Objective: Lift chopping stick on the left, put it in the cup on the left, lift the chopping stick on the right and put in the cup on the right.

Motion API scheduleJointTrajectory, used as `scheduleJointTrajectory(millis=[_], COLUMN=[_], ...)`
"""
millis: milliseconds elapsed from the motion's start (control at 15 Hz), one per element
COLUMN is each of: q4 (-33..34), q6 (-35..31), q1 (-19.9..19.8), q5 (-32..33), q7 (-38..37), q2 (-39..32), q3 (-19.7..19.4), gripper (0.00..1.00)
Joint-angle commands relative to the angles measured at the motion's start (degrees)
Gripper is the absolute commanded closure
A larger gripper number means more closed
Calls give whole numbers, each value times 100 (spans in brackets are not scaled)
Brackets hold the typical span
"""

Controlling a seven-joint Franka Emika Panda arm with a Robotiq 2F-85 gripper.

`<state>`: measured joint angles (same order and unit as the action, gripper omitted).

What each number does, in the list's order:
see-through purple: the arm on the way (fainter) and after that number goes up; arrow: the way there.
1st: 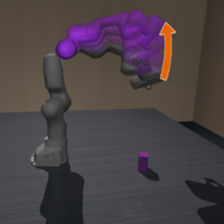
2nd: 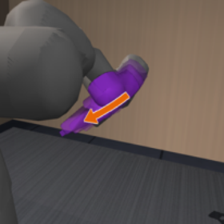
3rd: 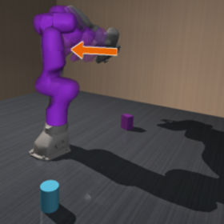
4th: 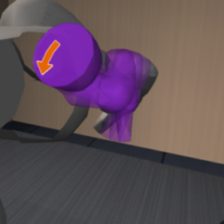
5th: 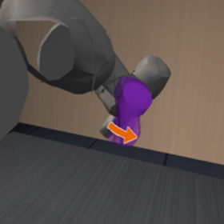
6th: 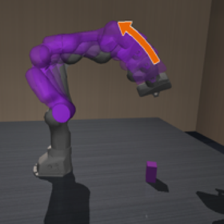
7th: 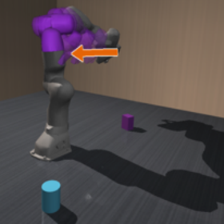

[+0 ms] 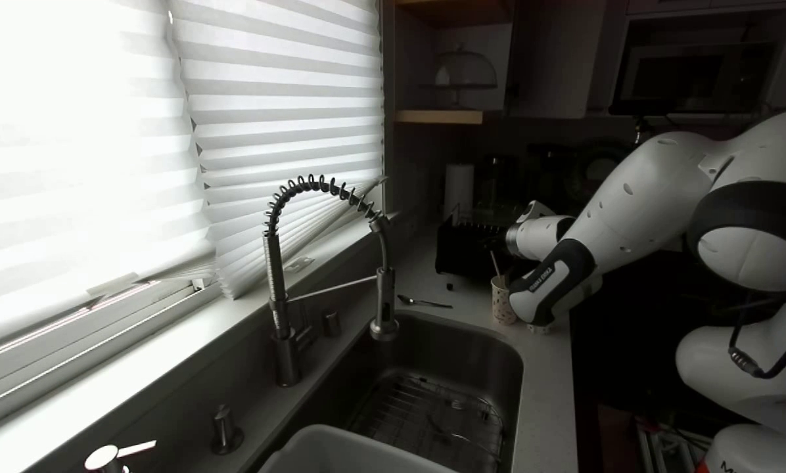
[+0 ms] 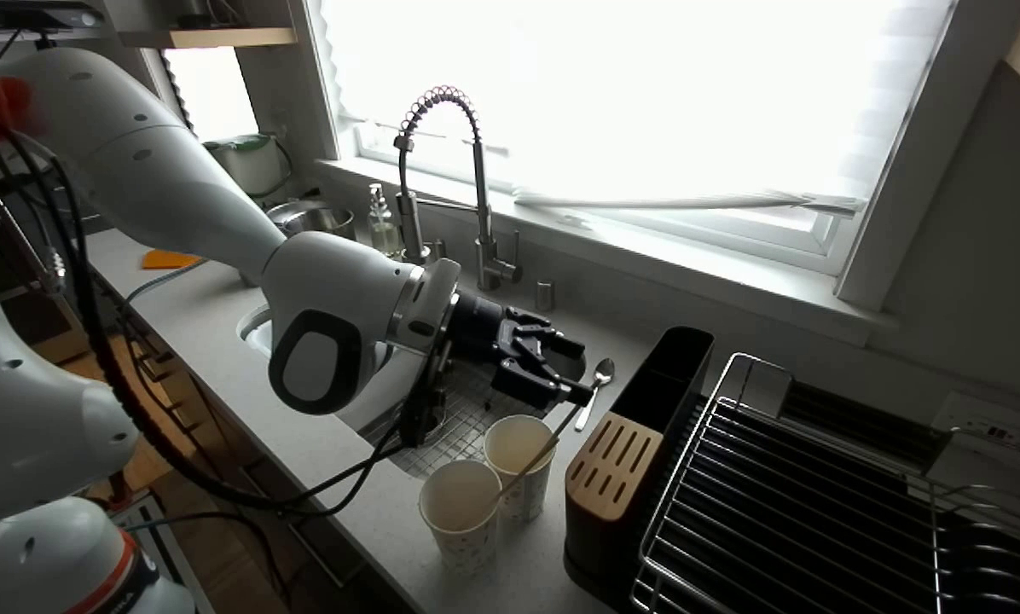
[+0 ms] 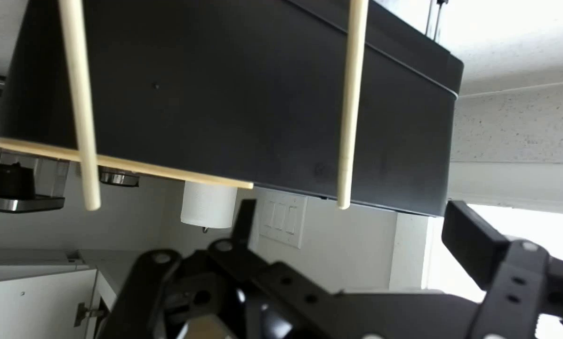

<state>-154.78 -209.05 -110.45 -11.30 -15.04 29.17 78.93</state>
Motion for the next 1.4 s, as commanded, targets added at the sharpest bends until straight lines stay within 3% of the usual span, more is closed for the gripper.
scheduleJointTrajectory(millis=[0, 333, 733, 1067, 1333], q4=[51, 166, 448, 768, 1026], q6=[299, 1495, 3706, 5444, 6501], q1=[641, 2051, 4010, 4972, 5537], q5=[-201, 29, 312, 1209, 1781], q7=[354, 649, 612, 321, 106], q2=[-215, -265, 60, 349, 514], q3=[-604, -2183, -4354, -5730, -6439], gripper=[0, 0, 0, 0, 0])
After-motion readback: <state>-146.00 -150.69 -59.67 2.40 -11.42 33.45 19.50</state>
